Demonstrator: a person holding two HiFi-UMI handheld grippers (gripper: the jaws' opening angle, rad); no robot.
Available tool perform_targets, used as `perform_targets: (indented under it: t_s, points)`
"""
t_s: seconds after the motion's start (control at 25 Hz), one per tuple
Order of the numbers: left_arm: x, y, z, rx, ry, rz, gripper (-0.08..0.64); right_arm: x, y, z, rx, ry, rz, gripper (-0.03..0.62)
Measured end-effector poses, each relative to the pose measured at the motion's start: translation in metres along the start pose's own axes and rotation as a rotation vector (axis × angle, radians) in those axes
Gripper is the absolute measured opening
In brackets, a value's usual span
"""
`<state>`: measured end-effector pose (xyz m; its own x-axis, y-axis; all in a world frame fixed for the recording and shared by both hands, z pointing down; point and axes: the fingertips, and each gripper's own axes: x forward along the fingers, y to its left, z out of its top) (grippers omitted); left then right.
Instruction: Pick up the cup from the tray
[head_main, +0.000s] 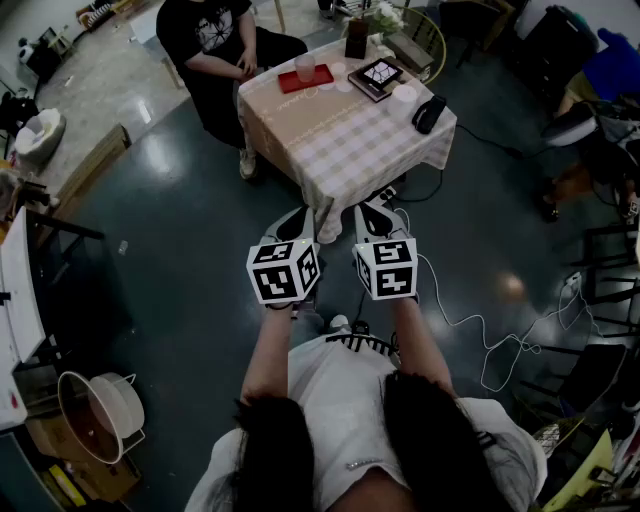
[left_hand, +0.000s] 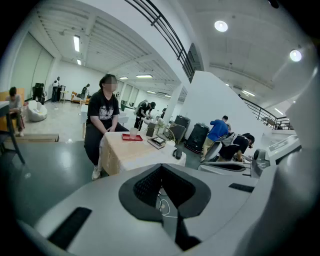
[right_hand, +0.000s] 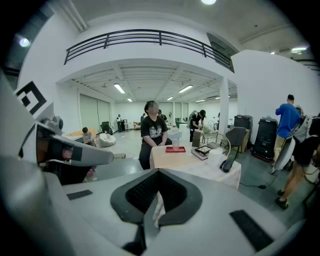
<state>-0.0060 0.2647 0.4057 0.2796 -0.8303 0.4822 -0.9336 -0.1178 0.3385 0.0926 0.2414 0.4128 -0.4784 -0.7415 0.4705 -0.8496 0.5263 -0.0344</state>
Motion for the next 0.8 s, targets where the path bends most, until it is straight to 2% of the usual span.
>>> perform_targets:
  t_s: [0.16,0.52,0.64,0.8]
  points:
    - [0.000,-0.011,-0.008,0.002,0.027,-0.038,0.006,-0.005,-0.003,-0.002,-0.007,-0.005,-0.002,0.006]
    - [-0.002,-0.027,-0.014,0.023,0.018,-0.032,0.006,-0.014,-0.012,-0.008,0.002,-0.007,-0.003,0.008]
    - [0.003,-0.030,-0.016,0.033,0.026,-0.036,0.006,-0.012,-0.017,-0.008,0.032,-0.022,-0.001,0.008]
    - [0.014,-0.027,-0.013,0.033,0.031,-0.035,0.006,-0.004,-0.024,0.001,0.014,-0.056,-0.011,0.009]
